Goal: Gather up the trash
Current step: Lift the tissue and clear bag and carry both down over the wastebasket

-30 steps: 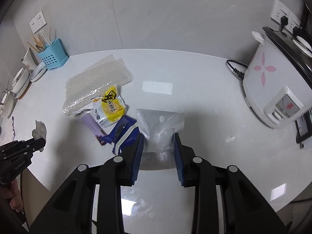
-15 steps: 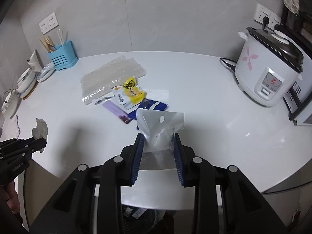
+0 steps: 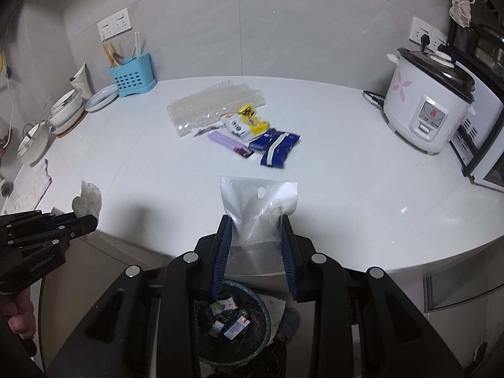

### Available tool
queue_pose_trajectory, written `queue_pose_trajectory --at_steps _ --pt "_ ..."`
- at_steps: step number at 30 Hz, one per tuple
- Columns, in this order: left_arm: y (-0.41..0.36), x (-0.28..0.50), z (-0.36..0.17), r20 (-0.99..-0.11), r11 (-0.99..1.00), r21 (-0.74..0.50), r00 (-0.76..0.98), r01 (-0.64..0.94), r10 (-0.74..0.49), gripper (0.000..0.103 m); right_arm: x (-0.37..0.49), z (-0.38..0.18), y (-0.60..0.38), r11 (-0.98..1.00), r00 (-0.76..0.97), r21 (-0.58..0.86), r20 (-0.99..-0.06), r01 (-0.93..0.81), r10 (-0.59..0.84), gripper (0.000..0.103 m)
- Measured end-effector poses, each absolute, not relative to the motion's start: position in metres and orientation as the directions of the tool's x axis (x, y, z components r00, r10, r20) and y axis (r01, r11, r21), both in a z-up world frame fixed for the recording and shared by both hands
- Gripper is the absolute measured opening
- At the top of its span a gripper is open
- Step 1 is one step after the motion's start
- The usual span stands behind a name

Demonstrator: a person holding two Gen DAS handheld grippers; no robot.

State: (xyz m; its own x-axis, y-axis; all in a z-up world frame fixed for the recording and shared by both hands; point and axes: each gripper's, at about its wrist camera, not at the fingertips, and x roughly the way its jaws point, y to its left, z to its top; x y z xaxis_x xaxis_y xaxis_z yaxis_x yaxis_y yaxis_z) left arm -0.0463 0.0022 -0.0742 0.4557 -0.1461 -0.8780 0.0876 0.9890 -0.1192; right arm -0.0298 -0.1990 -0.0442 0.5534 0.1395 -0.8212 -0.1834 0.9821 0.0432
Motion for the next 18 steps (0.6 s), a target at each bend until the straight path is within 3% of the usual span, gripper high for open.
queue_pose_trajectory --at_steps 18 --pt "0.005 -0.109 -0.157 -0.914 0.987 -0.126 0.376 0.097 -0.154 0.016 -0.095 -0.109 -0.176 0.972 0.475 0.086 -0.860 -0.221 0.184 0.029"
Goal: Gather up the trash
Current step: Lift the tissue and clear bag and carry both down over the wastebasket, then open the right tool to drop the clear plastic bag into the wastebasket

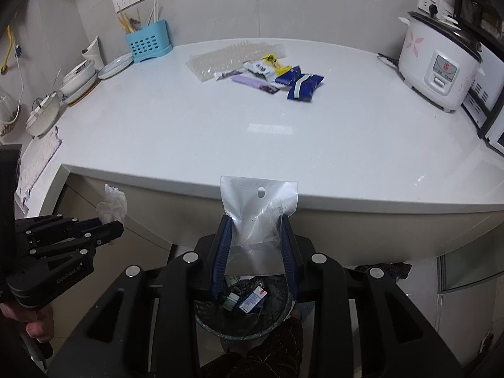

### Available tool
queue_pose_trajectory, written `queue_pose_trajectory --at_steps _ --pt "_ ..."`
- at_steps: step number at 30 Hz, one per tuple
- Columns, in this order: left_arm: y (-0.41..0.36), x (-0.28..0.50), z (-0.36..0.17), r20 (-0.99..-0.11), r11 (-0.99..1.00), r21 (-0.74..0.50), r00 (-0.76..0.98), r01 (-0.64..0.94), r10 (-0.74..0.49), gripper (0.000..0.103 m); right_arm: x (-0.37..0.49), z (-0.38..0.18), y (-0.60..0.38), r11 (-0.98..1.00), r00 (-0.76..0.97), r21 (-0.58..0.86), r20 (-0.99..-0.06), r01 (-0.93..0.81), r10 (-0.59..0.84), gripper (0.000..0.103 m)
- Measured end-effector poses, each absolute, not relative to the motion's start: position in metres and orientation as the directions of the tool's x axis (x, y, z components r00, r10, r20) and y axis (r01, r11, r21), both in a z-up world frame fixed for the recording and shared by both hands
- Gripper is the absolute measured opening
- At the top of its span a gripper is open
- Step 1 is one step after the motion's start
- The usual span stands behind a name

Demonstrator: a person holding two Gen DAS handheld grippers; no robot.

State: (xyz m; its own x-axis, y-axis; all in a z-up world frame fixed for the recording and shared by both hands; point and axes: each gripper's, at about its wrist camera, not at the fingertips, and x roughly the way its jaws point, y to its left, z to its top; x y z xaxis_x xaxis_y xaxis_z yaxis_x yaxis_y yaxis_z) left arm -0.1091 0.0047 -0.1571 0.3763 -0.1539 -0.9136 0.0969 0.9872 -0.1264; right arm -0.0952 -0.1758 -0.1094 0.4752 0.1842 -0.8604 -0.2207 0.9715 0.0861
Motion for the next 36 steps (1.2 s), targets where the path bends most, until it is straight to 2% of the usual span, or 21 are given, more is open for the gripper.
queue_pose_trajectory --at_steps 22,36 --pt "0.005 -0.142 -0.246 -0.948 0.984 -0.156 0.266 0.088 -0.174 0.016 -0.123 -0.229 -0.148 0.951 0.305 0.126 -0.928 -0.283 0.214 0.032" --pt "0.009 -0.143 -0.242 -0.951 0.987 -0.151 0.266 0.052 -0.160 0.016 -0.114 -0.254 -0.136 0.935 0.255 0.150 -0.937 -0.322 0.238 0.048"
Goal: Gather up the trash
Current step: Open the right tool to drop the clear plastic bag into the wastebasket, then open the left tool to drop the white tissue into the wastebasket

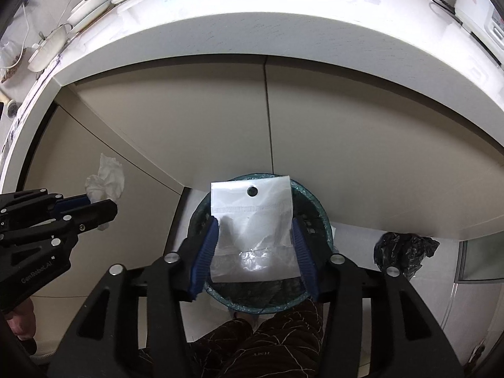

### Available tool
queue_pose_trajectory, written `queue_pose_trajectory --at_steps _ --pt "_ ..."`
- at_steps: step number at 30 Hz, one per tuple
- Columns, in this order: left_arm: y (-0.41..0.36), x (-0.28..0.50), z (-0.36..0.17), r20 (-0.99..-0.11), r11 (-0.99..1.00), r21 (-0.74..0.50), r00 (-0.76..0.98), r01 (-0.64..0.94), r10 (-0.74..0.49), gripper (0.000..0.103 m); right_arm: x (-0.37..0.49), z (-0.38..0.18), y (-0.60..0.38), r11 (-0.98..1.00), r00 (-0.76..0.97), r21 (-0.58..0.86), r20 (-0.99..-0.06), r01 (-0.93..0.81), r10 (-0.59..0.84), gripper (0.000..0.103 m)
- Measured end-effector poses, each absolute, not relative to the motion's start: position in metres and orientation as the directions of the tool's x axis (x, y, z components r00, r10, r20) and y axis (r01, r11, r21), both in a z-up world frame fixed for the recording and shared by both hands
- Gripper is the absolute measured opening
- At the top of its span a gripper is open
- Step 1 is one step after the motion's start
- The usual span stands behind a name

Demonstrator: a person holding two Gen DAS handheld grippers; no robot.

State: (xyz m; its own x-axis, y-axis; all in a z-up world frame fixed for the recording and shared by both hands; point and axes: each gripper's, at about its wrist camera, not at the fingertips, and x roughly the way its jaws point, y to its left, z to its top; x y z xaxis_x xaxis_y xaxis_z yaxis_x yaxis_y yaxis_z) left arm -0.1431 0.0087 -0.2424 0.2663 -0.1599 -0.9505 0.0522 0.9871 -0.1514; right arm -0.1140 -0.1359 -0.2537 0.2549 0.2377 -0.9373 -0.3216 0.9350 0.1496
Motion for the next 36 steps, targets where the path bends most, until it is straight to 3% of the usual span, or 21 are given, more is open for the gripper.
queue_pose_trajectory --at_steps 16,26,36 --pt "0.018 -0.141 -0.255 -0.957 0.989 -0.149 0.247 0.018 -0.149 0.016 -0.107 -0.274 -0.135 0.936 0.238 0.175 -0.938 -0.304 0.253 0.072" --pt "0.009 -0.134 -0.267 -0.956 0.985 -0.171 0.236 0.034 -0.175 0.016 -0.112 -0.263 -0.148 0.945 0.280 0.162 -0.929 -0.283 0.243 0.093" --pt "-0.027 -0.118 -0.293 -0.953 0.971 -0.215 0.195 0.106 -0.232 0.016 -0.117 -0.252 -0.201 0.974 0.301 0.115 -0.938 -0.196 0.171 0.095"
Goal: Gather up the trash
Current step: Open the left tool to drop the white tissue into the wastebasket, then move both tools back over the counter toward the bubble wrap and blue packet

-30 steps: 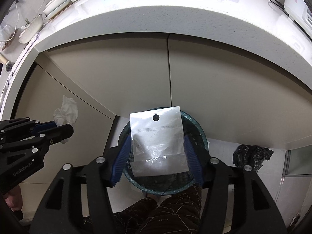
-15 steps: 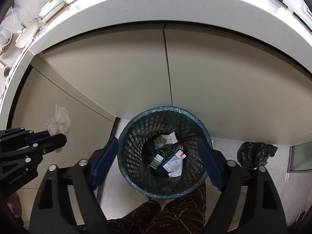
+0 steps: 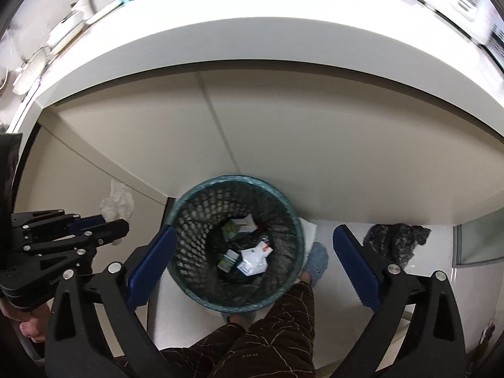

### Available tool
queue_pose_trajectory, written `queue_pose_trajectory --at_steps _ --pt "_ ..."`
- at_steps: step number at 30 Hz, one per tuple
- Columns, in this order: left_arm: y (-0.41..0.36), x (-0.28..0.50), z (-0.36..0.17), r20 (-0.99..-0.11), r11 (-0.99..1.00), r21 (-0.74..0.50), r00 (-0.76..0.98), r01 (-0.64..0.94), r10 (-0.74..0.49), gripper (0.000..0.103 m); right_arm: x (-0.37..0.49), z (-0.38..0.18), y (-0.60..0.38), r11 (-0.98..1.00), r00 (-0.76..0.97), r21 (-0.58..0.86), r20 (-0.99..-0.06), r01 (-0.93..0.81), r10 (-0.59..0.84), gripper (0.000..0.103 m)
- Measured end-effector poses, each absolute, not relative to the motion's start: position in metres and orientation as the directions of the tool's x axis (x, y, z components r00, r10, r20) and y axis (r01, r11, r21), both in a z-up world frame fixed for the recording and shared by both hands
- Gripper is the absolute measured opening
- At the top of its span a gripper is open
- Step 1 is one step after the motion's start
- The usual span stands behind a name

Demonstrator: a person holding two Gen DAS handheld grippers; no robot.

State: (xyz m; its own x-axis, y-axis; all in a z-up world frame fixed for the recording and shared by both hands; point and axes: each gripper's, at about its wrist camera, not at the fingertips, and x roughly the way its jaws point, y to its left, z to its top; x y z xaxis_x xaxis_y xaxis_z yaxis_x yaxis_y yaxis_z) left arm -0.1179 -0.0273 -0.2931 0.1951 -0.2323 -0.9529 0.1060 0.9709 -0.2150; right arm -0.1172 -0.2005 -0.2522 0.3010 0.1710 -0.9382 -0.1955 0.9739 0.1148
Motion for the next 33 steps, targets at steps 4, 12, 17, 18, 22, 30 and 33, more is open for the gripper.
queue_pose_trajectory --at_steps 4,12,17,18,22,30,33 --pt "-0.043 -0.115 -0.308 -0.955 0.966 -0.223 0.166 0.133 -0.244 0.016 -0.120 -0.248 -0.222 0.982 0.303 0.102 -0.942 -0.158 0.146 0.095" --pt "-0.059 -0.112 -0.325 -0.958 0.961 -0.233 0.137 0.152 -0.254 0.020 -0.122 -0.241 -0.250 0.989 0.299 0.082 -0.947 -0.121 0.115 0.095" --pt "-0.064 -0.110 -0.328 -0.963 0.966 -0.220 0.127 0.134 -0.237 0.038 -0.124 -0.241 -0.257 0.990 0.294 0.080 -0.949 -0.112 0.110 0.095" --pt "-0.064 -0.110 -0.327 -0.963 0.967 -0.220 0.127 0.129 -0.236 0.039 -0.124 -0.241 -0.257 0.991 0.294 0.079 -0.949 -0.112 0.109 0.095" --pt "-0.062 -0.109 -0.322 -0.964 0.972 -0.206 0.146 0.112 -0.221 0.057 -0.124 -0.241 -0.257 0.990 0.294 0.084 -0.949 -0.113 0.114 0.095" --pt "-0.060 -0.112 -0.286 -0.948 0.976 -0.169 0.249 0.138 -0.199 0.081 -0.119 -0.224 -0.251 0.987 0.336 0.078 -0.934 -0.141 0.122 0.095" --pt "-0.058 -0.114 -0.262 -0.933 0.976 -0.152 0.303 0.155 -0.194 0.091 -0.115 -0.206 -0.250 0.987 0.372 0.077 -0.920 -0.143 0.125 0.095"
